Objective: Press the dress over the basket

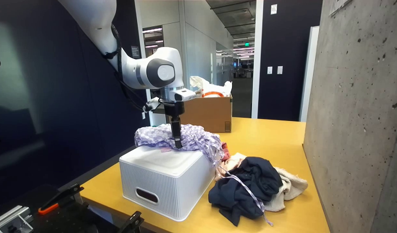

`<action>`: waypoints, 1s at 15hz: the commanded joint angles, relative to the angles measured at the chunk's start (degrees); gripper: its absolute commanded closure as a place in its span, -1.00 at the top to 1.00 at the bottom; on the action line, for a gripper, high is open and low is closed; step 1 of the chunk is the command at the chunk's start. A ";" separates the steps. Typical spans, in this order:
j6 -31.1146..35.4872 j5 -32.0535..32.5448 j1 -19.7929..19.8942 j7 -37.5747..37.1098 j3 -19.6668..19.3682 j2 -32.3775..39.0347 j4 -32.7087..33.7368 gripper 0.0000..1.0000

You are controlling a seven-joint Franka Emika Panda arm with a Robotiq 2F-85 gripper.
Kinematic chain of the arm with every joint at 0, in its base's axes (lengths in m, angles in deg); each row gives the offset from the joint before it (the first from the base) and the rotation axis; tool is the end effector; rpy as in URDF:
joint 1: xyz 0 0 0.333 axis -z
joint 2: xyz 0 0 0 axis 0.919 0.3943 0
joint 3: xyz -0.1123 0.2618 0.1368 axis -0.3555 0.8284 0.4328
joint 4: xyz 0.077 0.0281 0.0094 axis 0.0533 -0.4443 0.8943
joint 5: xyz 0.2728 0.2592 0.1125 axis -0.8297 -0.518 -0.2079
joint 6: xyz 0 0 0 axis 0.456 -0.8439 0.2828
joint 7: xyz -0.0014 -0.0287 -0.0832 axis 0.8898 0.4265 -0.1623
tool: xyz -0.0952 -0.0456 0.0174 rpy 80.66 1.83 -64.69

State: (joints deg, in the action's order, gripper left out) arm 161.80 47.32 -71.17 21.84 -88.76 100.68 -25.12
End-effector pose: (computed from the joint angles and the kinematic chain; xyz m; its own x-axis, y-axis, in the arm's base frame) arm 0.6601 -0.0133 0.2024 0.6212 -0.7824 0.0442 -0.7834 -0.6215 0.0083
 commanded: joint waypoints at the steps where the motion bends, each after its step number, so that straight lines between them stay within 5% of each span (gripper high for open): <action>1: 0.01 -1.90 -0.05 0.33 0.13 2.16 2.31 1.00; 3: 0.25 -2.66 0.26 0.71 0.23 3.14 2.66 1.00; 5: 0.24 -3.81 0.66 1.12 0.47 3.73 2.69 0.47; 8: 0.36 -4.72 0.82 1.46 0.47 4.34 2.49 -0.03; 15: 0.57 -5.08 -0.06 1.04 0.34 0.44 -1.56 -0.99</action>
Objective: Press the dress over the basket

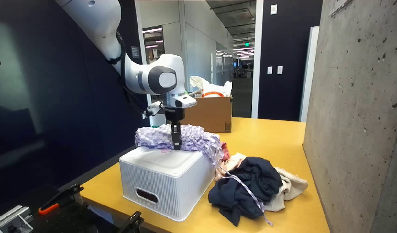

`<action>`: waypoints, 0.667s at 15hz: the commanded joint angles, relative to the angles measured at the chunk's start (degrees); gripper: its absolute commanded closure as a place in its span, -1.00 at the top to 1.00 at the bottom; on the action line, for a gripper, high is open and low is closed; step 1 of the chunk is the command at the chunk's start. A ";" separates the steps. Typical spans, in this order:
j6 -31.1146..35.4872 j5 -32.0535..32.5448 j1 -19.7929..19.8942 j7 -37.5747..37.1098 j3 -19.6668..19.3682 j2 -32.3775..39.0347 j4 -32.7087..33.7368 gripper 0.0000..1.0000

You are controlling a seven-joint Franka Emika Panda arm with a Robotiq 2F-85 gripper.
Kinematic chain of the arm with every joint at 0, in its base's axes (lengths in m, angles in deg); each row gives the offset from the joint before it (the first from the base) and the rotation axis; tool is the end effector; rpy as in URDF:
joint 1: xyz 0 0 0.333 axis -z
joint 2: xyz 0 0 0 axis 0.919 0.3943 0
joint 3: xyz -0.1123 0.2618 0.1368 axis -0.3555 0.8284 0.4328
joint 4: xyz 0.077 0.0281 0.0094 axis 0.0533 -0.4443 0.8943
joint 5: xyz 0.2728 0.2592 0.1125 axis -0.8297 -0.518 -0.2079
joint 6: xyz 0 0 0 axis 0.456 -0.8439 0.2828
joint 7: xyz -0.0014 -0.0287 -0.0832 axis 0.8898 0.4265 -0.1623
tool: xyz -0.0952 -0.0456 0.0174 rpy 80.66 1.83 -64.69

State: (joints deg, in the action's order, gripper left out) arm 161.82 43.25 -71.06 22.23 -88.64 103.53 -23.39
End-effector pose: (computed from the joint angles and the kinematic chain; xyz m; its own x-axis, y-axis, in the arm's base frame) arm 0.6634 -0.0130 0.1817 0.5857 -0.8105 -0.0002 -0.8105 -0.5857 -0.0057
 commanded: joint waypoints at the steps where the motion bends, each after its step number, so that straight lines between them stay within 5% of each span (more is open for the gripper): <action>1: 0.30 -1.03 -0.34 0.47 0.21 -3.27 -4.34 -1.00; 10: -3.26 0.70 -2.98 -4.47 -0.57 -15.40 -20.12 -0.98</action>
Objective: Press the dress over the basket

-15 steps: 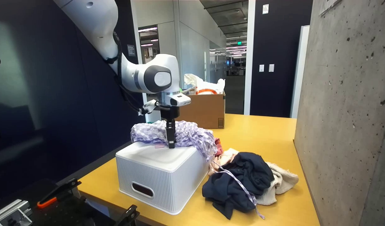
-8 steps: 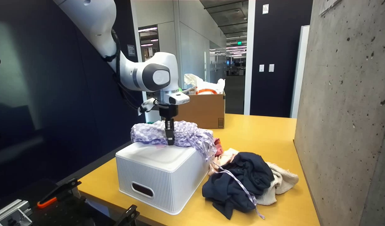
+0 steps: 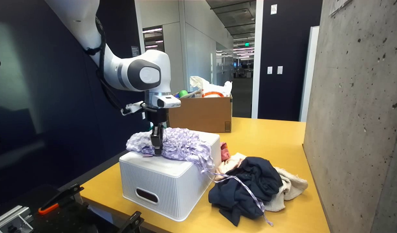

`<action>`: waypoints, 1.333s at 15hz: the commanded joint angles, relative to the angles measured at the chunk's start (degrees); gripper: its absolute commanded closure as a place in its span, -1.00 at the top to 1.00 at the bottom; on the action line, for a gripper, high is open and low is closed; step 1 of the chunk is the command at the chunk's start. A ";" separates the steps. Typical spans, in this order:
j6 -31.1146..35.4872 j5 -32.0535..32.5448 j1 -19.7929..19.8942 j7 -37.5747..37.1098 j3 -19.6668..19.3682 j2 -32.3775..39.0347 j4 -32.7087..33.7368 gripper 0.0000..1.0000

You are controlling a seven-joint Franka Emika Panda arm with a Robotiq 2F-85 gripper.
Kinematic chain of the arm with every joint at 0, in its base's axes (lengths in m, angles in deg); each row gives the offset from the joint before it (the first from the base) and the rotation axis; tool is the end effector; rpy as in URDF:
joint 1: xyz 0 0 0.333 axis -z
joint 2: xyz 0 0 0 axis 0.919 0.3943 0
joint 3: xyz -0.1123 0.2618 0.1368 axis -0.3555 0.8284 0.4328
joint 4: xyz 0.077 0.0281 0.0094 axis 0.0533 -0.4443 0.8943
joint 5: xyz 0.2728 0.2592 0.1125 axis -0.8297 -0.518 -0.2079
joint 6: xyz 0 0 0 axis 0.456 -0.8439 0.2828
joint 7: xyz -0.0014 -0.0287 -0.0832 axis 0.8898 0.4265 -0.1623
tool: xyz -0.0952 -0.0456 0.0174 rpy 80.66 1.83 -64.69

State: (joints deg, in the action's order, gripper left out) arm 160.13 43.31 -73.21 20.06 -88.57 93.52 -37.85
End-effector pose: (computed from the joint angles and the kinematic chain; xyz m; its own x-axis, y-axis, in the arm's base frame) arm 0.5944 0.0076 0.1918 0.5713 -0.8174 -0.0744 -0.8142 -0.5758 0.0738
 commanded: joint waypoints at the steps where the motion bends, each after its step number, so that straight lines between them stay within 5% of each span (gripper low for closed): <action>1: -2.10 0.63 -0.71 -2.78 -0.51 -6.18 -6.61 -0.98; 14: -4.17 1.93 4.06 -6.77 -3.88 -7.15 -9.09 -0.98; 15: -4.24 1.84 4.32 -6.79 -3.85 -7.08 -8.97 -0.42; 20: -3.95 0.89 4.58 -5.32 -2.51 -7.61 -8.15 0.16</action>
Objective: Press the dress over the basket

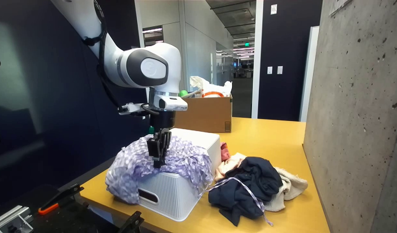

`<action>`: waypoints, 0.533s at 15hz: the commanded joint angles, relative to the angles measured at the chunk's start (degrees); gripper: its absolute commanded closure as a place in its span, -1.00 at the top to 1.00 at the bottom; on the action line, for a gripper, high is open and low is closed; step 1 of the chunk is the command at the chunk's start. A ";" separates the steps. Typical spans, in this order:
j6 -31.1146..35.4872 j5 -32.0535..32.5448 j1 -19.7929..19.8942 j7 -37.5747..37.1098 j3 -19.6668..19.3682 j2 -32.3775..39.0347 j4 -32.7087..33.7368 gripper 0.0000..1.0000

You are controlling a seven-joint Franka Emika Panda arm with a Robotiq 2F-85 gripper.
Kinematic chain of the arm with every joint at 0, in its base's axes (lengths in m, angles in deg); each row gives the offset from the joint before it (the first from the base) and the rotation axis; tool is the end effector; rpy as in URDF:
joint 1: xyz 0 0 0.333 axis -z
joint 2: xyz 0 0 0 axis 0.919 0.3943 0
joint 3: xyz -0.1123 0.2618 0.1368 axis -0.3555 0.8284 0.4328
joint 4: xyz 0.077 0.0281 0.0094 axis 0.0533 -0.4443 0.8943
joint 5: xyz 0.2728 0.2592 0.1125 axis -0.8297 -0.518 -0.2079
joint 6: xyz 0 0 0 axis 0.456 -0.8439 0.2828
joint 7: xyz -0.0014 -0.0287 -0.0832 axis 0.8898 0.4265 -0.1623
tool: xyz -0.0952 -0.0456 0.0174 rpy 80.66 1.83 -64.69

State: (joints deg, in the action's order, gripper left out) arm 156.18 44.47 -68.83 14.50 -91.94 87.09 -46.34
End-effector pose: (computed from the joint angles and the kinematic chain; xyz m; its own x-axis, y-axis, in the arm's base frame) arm 0.5406 -0.0680 0.1992 0.3724 -0.9228 -0.0992 -0.9055 -0.3847 0.1791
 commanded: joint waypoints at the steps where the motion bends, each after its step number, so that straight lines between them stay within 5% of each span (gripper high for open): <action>1: -0.14 -0.31 0.18 0.29 1.05 -1.21 0.61 0.29; 6: 2.10 -0.91 0.71 1.10 1.50 -0.42 3.54 1.00; 8: 3.00 -0.61 0.61 0.78 1.32 -0.07 5.52 1.00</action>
State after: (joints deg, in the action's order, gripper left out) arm 157.95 44.40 -68.84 14.67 -91.06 87.04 -43.19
